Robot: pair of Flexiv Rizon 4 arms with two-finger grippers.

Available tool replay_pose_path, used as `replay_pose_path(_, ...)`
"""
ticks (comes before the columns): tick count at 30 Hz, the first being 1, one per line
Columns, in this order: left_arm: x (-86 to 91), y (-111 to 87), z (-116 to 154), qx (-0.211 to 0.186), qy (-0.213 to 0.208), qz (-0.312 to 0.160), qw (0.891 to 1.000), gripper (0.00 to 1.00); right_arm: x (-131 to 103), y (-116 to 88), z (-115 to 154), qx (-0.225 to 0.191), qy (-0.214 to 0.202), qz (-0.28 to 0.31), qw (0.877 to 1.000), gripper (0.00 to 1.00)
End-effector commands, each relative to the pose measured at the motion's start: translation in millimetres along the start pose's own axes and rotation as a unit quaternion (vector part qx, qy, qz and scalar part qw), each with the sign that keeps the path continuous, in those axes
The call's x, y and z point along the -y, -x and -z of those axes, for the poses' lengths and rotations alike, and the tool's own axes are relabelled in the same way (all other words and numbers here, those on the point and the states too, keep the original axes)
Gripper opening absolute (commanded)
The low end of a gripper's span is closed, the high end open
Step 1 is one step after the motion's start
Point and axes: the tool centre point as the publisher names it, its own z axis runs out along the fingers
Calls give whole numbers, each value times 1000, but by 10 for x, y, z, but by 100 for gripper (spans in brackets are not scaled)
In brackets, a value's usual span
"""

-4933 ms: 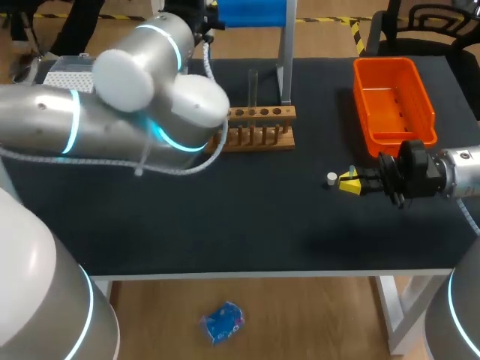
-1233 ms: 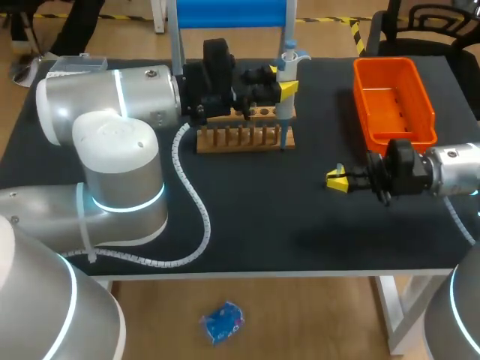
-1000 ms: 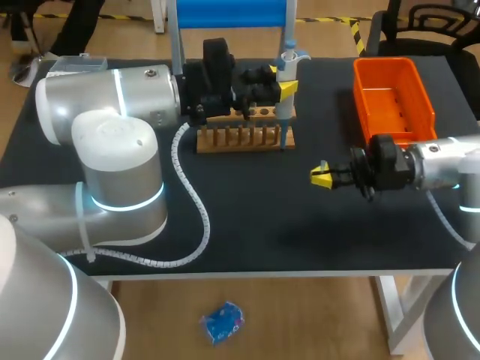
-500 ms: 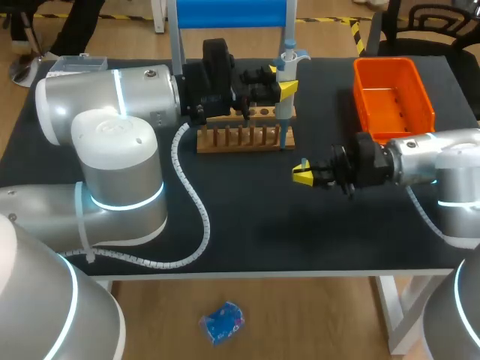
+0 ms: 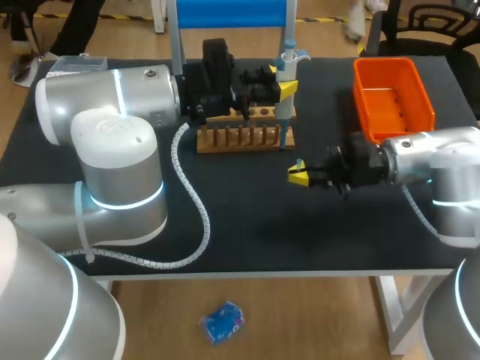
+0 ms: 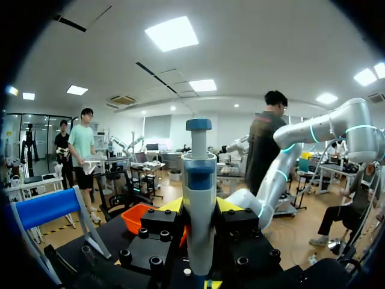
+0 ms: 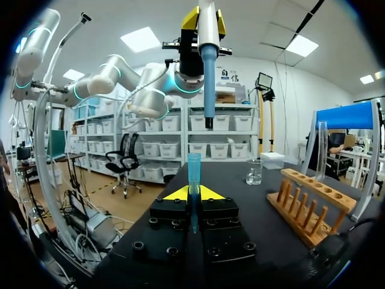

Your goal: Invert the test tube, pick up the pipette, mount the tip to pipette, aspirate from beaker and dispense into the tube, eject the tip, return the pipette, and cap with the stopper.

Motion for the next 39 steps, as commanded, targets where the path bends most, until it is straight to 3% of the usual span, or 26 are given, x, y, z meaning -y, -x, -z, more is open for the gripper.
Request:
replay_pose_path(1,-6,-5,-3,1,-2,0,1000,0,43,112,-144,-11,1,6,1000,0)
replay_pose_path(18,-6,-5,-3,1,-2,0,1000,0,-74,298,-304,-20,-1,33,999,0)
replay_pose_path(39,-6,-5,-3,1,-2,0,1000,0,-189,227,-276,-24,-3,65,998,0)
